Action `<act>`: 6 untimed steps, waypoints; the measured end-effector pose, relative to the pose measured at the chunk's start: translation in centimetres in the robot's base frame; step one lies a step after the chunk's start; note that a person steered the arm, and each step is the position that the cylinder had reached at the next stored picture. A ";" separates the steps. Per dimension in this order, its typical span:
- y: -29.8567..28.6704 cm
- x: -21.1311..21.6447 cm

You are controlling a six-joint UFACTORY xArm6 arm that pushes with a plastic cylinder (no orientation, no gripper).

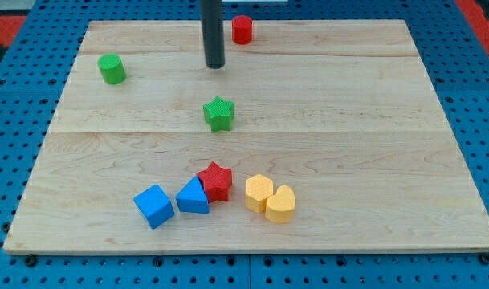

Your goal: Point at green circle

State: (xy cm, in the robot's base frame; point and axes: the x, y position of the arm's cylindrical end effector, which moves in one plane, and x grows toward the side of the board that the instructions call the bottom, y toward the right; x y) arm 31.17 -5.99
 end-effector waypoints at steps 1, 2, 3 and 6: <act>-5.2 -1.5; -7.7 0.1; -10.4 6.1; -19.1 2.4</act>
